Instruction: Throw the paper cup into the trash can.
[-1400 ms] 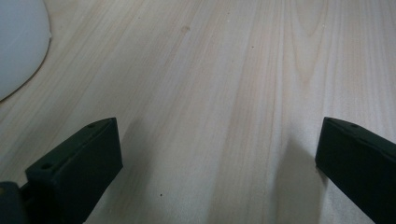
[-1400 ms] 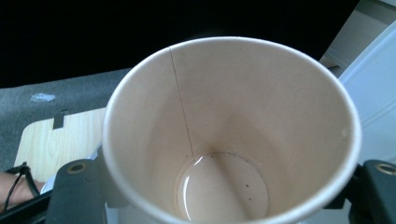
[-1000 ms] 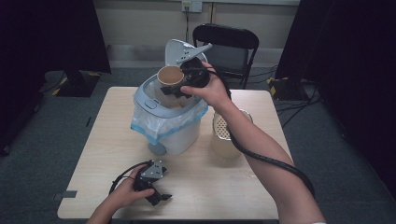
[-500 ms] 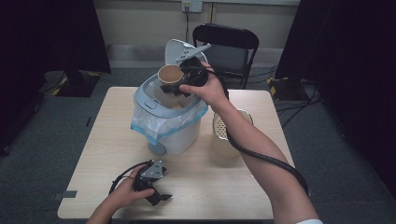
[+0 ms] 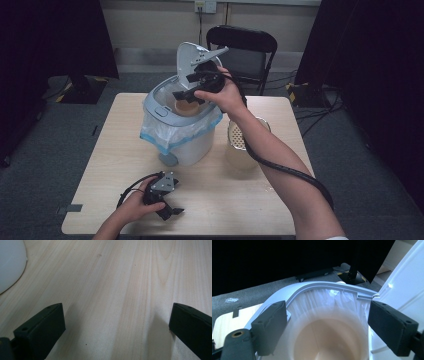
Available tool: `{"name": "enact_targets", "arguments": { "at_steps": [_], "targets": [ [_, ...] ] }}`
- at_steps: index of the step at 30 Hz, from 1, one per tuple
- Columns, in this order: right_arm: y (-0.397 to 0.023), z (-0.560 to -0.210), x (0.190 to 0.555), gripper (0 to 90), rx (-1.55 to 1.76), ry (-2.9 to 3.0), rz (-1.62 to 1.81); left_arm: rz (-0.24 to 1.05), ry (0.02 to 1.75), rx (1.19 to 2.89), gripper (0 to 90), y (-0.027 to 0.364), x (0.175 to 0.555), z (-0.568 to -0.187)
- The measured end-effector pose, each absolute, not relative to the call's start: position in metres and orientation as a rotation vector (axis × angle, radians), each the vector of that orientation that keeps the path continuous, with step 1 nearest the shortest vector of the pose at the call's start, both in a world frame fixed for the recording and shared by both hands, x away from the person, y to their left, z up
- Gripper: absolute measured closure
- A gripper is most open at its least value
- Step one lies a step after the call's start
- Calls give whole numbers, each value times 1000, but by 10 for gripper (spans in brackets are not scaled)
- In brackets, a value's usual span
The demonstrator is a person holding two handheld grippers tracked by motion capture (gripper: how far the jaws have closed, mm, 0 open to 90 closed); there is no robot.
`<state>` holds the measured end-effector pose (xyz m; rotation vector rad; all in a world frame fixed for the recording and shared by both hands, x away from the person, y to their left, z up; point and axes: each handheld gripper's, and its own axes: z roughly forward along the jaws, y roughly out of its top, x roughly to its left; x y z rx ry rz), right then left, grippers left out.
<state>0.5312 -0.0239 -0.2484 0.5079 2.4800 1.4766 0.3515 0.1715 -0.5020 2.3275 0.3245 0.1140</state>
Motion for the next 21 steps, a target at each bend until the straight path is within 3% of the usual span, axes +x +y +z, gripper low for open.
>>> {"name": "enact_targets", "arguments": {
  "at_steps": [21],
  "targets": [
    [-43, -244, 508, 157, 457, 2525, 1458, 121, 321, 2328, 0, 172, 352, -502]
  ]
}}
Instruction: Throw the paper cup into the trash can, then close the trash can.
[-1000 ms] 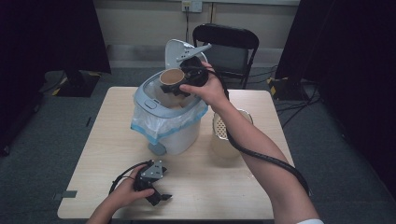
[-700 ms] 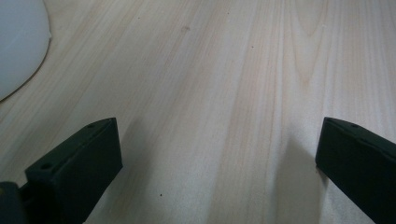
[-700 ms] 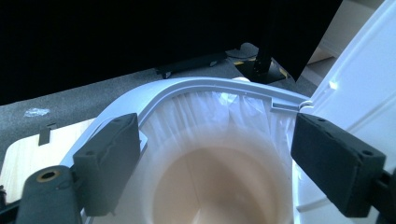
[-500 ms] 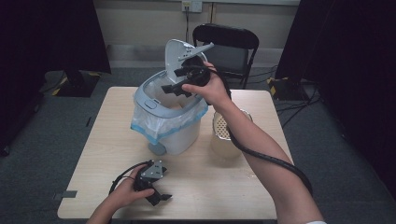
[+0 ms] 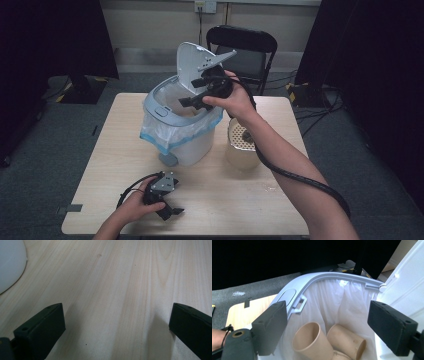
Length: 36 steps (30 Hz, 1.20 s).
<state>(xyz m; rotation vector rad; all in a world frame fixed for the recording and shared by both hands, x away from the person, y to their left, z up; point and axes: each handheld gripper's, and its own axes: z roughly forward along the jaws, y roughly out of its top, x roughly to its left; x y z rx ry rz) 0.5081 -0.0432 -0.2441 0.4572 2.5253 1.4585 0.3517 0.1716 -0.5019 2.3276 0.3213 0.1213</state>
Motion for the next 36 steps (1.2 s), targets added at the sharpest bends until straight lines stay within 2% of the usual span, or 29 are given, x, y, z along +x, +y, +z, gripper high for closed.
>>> {"name": "enact_targets", "arguments": {
  "at_steps": [22, 36],
  "targets": [
    [-78, -253, 480, 144, 430, 2588, 1409, 121, 321, 2328, 0, 172, 352, -502],
    [-108, -254, 477, 146, 465, 2581, 1355, 121, 321, 2328, 0, 172, 352, -502]
  ]
}}
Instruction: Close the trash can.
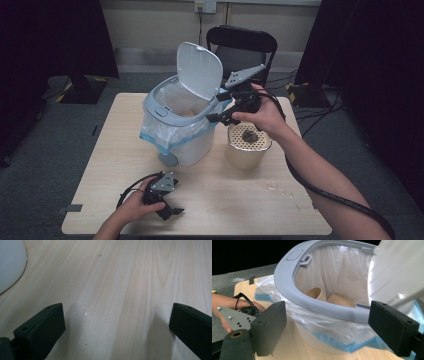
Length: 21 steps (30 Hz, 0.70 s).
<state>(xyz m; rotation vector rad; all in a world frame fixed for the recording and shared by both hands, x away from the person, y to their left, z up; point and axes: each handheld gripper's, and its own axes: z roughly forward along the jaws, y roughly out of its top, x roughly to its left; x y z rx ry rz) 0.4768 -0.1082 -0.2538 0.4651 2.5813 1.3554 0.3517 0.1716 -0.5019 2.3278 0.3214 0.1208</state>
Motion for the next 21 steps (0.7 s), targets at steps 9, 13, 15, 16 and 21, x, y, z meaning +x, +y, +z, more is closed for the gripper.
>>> {"name": "enact_targets", "arguments": {
  "at_steps": [9, 13, 15, 16, 21],
  "targets": [
    [-120, -255, 480, 146, 497, 2574, 1347, 121, 321, 2328, 0, 172, 352, -502],
    [-121, -254, 483, 146, 504, 2566, 1341, 121, 321, 2328, 0, 172, 352, -502],
    [-121, -253, 484, 147, 510, 2559, 1344, 121, 321, 2328, 0, 172, 352, -502],
    [-122, -253, 487, 147, 517, 2559, 1336, 121, 322, 2329, 0, 172, 352, -502],
    [-123, -252, 493, 148, 528, 2551, 1333, 121, 322, 2329, 0, 172, 352, -502]
  ]
}}
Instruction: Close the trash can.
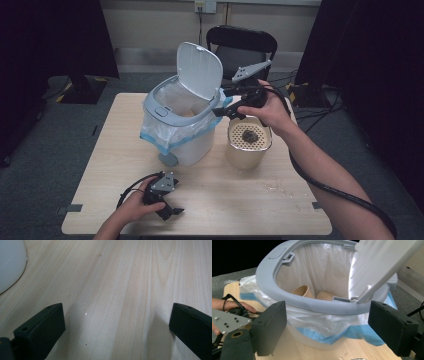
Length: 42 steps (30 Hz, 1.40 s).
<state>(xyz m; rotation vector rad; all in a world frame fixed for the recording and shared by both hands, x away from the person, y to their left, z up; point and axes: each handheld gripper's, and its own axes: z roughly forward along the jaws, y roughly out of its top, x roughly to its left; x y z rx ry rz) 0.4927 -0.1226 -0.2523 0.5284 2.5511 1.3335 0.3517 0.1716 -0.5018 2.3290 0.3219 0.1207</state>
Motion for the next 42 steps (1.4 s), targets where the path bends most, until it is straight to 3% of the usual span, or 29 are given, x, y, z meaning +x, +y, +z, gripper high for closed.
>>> {"name": "enact_targets", "arguments": {
  "at_steps": [15, 25, 30, 42],
  "targets": [
    [-115, -247, 516, 173, 572, 2513, 1401, 121, 322, 2327, 0, 172, 352, -502],
    [-105, -241, 516, 163, 561, 2511, 1394, 122, 322, 2327, 0, 172, 352, -502],
    [-102, -234, 513, 224, 531, 2509, 1408, 121, 322, 2327, 0, 172, 352, -502],
    [-83, -228, 502, 200, 441, 2545, 1346, 124, 326, 2327, 0, 172, 351, -502]
  ]
}}
